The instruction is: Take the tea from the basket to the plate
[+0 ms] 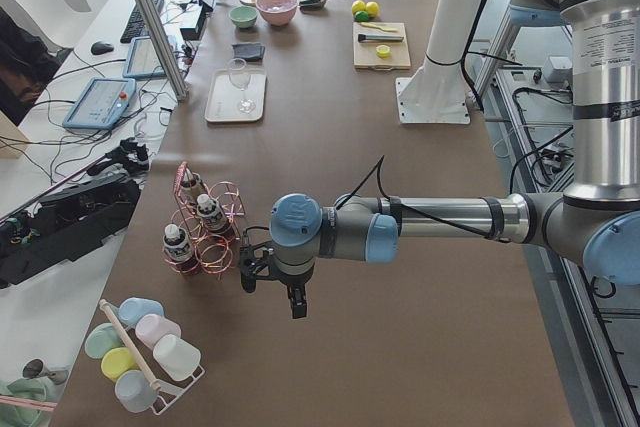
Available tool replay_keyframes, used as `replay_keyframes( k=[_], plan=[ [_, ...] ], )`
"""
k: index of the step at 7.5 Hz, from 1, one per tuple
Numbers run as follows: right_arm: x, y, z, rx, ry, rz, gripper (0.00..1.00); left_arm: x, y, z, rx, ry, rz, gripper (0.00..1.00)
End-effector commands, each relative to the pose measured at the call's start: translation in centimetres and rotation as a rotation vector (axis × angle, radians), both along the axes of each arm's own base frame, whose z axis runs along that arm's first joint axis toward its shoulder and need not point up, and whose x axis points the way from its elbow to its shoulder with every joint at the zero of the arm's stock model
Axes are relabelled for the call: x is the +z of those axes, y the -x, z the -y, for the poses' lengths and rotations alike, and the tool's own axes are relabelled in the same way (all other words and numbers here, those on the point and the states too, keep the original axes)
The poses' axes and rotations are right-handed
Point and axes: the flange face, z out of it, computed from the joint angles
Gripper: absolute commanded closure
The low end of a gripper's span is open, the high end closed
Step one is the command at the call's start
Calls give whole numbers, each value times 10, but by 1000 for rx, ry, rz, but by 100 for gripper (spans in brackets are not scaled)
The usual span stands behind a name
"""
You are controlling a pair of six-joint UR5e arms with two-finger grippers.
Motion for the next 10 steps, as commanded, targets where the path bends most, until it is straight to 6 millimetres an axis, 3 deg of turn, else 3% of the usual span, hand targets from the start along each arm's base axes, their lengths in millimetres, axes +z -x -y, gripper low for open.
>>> replay_keyframes(
  k=[1, 5, 6, 7, 8, 9, 10],
  plan=[
    [4, 0, -4, 5, 11, 4, 0, -7, -1, -22, 2, -9, 5, 2],
    [6, -4, -6, 16, 18, 1, 0, -9, 3, -21, -20, 51, -4, 2],
    [9, -4, -7, 16, 23, 3, 0, -25, 5, -2, -60, 142, -9, 2],
    [8, -5, -6, 12, 16, 1, 0, -54, 7, 28, -169, 278, -15, 2],
    [7, -5, -6, 10, 13, 1, 0, -76, 15, 46, -202, 273, -18, 2],
    [8, -5, -6, 11, 15, -2, 0, -110, 25, 86, -255, 340, -29, 2],
    [9, -5, -5, 13, 17, -5, 0, -153, 36, 139, -382, 544, -36, 2]
  ],
)
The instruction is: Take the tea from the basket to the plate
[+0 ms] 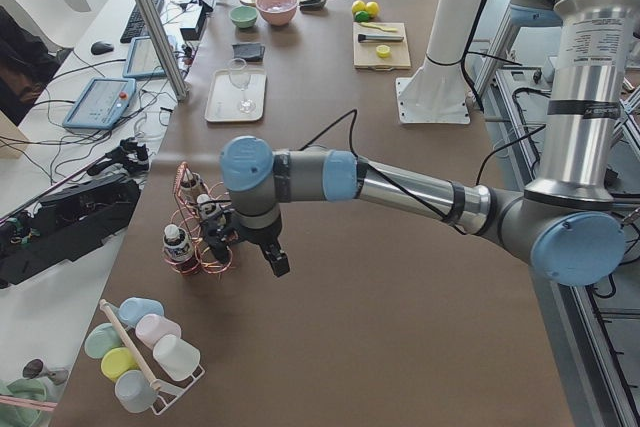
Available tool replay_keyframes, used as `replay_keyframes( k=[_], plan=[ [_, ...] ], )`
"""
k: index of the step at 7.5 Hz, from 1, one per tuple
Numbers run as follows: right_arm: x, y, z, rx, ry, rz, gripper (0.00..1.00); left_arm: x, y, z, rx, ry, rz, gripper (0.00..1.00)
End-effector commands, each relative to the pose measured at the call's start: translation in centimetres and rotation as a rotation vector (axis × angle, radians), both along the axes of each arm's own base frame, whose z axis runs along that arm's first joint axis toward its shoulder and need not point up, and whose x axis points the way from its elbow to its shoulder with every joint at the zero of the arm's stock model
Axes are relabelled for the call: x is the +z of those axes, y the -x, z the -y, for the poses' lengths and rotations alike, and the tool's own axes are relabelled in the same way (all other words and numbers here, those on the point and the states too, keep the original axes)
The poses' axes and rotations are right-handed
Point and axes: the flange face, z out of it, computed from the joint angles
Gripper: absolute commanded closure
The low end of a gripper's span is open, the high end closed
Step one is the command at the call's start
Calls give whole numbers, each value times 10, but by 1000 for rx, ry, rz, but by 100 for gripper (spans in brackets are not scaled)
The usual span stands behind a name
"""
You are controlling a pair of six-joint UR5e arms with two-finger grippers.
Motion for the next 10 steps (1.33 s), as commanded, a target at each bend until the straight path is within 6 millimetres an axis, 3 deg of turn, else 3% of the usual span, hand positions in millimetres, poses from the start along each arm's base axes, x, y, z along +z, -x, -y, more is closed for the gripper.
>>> replay_keyframes(
  k=[1, 2, 4, 5, 7, 8, 10],
  plan=[
    [1, 0, 0, 2, 3, -1, 0, -103, 21, 131, -263, 391, -17, 2],
    [2, 0, -1, 2, 5, 2, 0, -116, 22, 161, -343, 483, -26, 2],
    [2, 0, -1, 0, 4, 0, 0, -113, 13, 178, -509, 614, -86, 2],
    [2, 0, -1, 0, 4, 0, 0, -103, -15, 192, -578, 685, -82, 2],
    [2, 0, -1, 0, 4, 0, 0, -106, -67, 203, -607, 731, -66, 2],
    [2, 0, -1, 1, 4, -3, 0, -115, -80, 208, -602, 733, -61, 2],
    [3, 0, -1, 0, 6, -4, 0, -121, -84, 213, -600, 736, -60, 2]
  ],
)
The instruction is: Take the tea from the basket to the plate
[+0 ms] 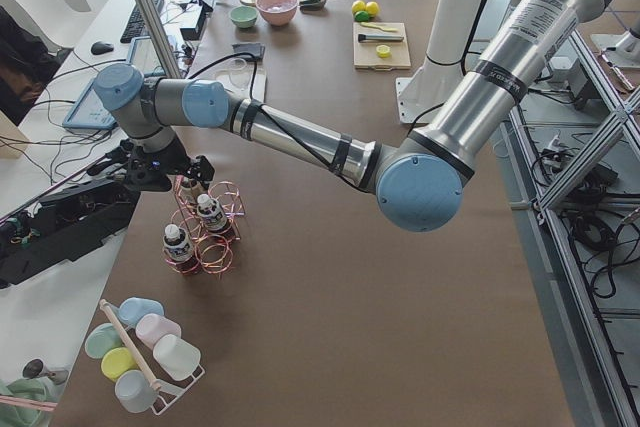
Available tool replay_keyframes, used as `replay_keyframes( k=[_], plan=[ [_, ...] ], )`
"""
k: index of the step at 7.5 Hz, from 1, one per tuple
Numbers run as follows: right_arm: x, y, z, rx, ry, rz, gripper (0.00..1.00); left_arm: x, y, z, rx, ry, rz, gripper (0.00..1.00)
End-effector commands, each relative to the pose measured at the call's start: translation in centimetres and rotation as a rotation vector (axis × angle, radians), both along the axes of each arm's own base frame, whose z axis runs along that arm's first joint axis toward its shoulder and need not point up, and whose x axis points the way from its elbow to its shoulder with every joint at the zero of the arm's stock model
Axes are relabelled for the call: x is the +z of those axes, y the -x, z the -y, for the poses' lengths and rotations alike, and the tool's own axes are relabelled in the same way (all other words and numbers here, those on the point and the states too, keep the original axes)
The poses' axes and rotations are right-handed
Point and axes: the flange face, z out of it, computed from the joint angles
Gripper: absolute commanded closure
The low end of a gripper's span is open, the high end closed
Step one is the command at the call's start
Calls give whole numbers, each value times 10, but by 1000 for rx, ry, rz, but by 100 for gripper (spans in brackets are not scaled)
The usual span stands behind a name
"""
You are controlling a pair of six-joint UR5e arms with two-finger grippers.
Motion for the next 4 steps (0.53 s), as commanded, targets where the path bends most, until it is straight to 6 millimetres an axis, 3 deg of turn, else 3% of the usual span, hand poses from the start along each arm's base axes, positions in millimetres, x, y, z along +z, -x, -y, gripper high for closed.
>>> replay_keyframes(
  k=[1, 3, 4],
  plan=[
    [1, 0, 0, -1, 2, -1, 0, -7, -11, 5, 5, 5, 1, 2],
    [1, 0, 0, -1, 2, 0, 0, -14, -48, 9, 17, 36, 8, 2],
    [0, 0, 0, -1, 2, 3, 0, -16, -49, 9, 18, 29, 20, 2]
  ],
)
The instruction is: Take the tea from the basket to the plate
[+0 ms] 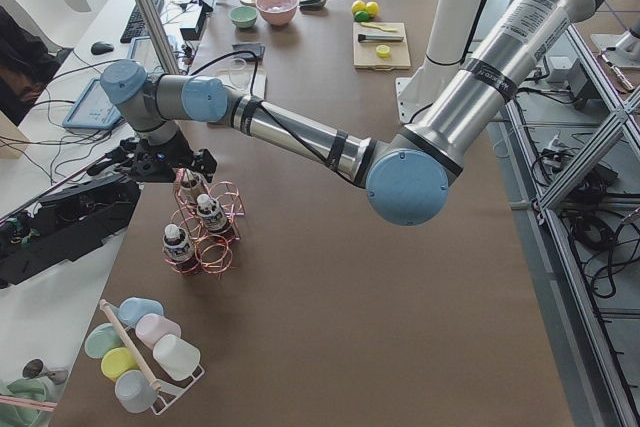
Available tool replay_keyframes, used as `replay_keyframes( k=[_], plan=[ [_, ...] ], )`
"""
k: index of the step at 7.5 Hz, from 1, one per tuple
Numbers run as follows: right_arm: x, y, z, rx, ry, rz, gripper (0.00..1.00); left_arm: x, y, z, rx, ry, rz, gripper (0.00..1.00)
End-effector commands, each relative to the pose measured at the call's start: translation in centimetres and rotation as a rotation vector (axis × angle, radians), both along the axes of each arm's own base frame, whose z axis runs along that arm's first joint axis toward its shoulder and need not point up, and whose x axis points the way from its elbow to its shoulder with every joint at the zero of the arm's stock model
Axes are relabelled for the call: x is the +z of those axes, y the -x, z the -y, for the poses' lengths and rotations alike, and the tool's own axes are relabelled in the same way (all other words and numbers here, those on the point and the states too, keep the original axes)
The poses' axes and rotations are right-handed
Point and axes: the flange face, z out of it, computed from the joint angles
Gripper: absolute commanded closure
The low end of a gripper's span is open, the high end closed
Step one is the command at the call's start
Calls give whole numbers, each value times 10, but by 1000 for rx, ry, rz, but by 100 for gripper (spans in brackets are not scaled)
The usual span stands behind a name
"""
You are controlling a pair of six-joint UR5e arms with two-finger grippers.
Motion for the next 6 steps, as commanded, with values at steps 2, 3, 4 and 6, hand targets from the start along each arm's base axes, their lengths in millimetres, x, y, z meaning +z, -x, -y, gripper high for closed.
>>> replay_keyframes(
  k=[2, 3, 4, 6],
  plan=[
    [-1, 0, 0, 1, -1, 5, 0, -3, -12, 1, 7, 2, 19, 3],
    [-1, 0, 0, 1, -1, 5, 0, 0, -9, 0, 4, 2, 22, 3],
    [0, 0, 0, 1, 1, 5, 0, 1, -9, 1, 5, -13, 36, 3],
    [-1, 0, 0, 0, -2, 7, 0, 2, -12, 1, 9, -15, 40, 4]
  ],
)
